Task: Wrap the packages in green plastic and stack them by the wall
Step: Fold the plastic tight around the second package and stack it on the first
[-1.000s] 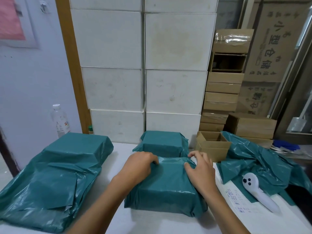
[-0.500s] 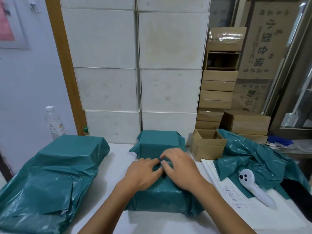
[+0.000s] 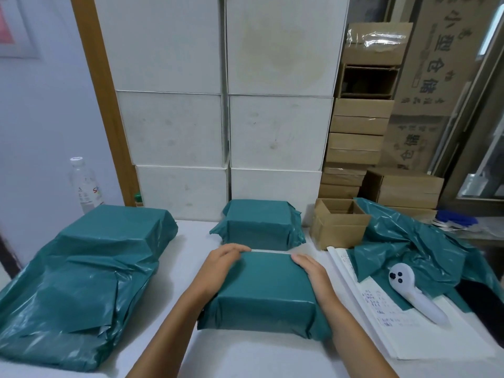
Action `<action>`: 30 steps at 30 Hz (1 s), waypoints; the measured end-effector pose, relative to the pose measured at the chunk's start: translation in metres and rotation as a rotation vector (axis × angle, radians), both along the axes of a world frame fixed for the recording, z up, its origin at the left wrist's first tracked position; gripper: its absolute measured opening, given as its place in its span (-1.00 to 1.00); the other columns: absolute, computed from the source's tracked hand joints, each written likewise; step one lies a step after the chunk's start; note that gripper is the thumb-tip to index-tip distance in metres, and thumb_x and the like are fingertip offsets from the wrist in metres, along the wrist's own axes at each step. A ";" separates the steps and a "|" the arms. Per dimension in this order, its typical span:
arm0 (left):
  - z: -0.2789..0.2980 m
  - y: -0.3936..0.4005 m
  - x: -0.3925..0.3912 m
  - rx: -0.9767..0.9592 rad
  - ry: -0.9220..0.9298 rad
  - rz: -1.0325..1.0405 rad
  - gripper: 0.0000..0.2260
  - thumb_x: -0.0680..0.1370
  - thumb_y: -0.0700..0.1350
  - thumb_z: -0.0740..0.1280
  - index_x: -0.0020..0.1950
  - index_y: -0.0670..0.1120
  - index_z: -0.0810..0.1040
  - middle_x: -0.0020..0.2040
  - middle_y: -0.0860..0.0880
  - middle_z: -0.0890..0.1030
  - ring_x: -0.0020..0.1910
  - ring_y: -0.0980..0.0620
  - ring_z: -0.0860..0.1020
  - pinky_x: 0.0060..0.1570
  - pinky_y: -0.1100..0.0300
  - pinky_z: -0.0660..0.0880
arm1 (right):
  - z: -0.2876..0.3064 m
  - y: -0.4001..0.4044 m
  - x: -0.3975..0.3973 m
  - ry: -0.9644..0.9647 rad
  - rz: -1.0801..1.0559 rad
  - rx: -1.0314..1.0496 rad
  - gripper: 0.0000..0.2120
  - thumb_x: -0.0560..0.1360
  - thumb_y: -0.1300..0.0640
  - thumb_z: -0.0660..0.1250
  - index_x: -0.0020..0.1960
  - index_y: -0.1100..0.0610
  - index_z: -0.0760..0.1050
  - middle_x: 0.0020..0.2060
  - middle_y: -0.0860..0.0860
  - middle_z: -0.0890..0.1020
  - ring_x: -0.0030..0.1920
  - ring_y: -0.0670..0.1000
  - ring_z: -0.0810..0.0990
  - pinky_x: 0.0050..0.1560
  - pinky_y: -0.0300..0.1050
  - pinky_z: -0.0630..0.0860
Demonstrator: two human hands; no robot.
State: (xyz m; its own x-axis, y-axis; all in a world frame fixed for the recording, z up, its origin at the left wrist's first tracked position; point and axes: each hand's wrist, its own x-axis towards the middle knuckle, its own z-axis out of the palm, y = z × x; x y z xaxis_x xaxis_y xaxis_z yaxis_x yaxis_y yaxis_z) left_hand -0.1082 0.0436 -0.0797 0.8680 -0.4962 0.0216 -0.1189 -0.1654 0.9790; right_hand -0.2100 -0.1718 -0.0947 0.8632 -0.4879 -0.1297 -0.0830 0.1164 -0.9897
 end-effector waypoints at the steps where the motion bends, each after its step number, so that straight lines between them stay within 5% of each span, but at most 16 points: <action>1: -0.006 0.003 0.001 -0.067 0.052 0.012 -0.71 0.62 -0.15 0.24 0.08 0.05 0.76 0.13 0.01 0.74 0.16 -0.01 0.67 0.11 0.18 0.58 | -0.003 0.001 -0.001 -0.001 -0.011 0.033 -0.78 0.64 0.06 0.35 0.00 0.16 0.70 -0.04 0.11 0.76 0.00 0.06 0.67 0.00 -0.12 0.54; 8: -0.028 0.003 -0.009 -0.284 0.184 0.147 -0.80 0.61 -0.08 0.24 -0.02 -0.16 0.60 -0.15 -0.07 0.64 -0.11 -0.02 0.57 -0.17 0.20 0.52 | -0.013 0.005 0.002 -0.059 -0.034 0.108 -0.75 0.69 0.12 0.26 -0.10 0.13 0.63 -0.20 0.00 0.72 -0.14 -0.06 0.64 -0.14 -0.26 0.56; 13: -0.022 -0.004 -0.020 -0.475 0.351 0.138 -0.76 0.69 -0.17 0.09 -0.04 -0.22 0.49 -0.22 -0.13 0.57 -0.24 -0.01 0.55 -0.31 0.29 0.55 | -0.022 0.006 0.004 -0.104 0.030 0.391 -0.81 0.54 -0.01 0.41 -0.08 0.13 0.60 -0.13 0.12 0.66 -0.06 0.08 0.61 0.08 0.04 0.47; 18: -0.022 -0.005 -0.014 -0.532 0.363 0.119 -0.78 0.59 -0.09 0.19 -0.09 -0.23 0.47 -0.21 -0.16 0.53 -0.22 -0.04 0.52 -0.24 0.17 0.51 | -0.022 0.004 0.006 -0.132 0.121 0.476 -0.73 0.33 -0.01 0.53 -0.13 0.12 0.55 -0.19 0.12 0.63 -0.14 0.08 0.61 0.03 0.04 0.46; 24: 0.010 -0.018 0.012 -0.566 0.384 0.137 -0.73 0.67 -0.17 0.11 -0.08 -0.23 0.54 -0.17 -0.16 0.63 -0.17 -0.07 0.59 -0.16 0.10 0.52 | 0.013 -0.006 0.034 -0.186 0.106 0.501 -0.76 0.60 0.10 0.31 0.00 0.20 0.70 -0.11 0.17 0.73 -0.14 0.11 0.71 -0.03 0.02 0.56; 30: 0.076 -0.050 0.086 -0.613 0.301 0.110 -0.76 0.62 -0.08 0.19 -0.10 -0.17 0.57 -0.20 -0.14 0.60 -0.21 -0.08 0.57 -0.18 0.09 0.49 | 0.076 -0.033 0.101 -0.309 -0.032 0.402 -0.69 0.55 0.08 0.34 -0.36 0.06 0.53 -0.38 0.01 0.51 -0.38 -0.02 0.51 -0.28 -0.07 0.38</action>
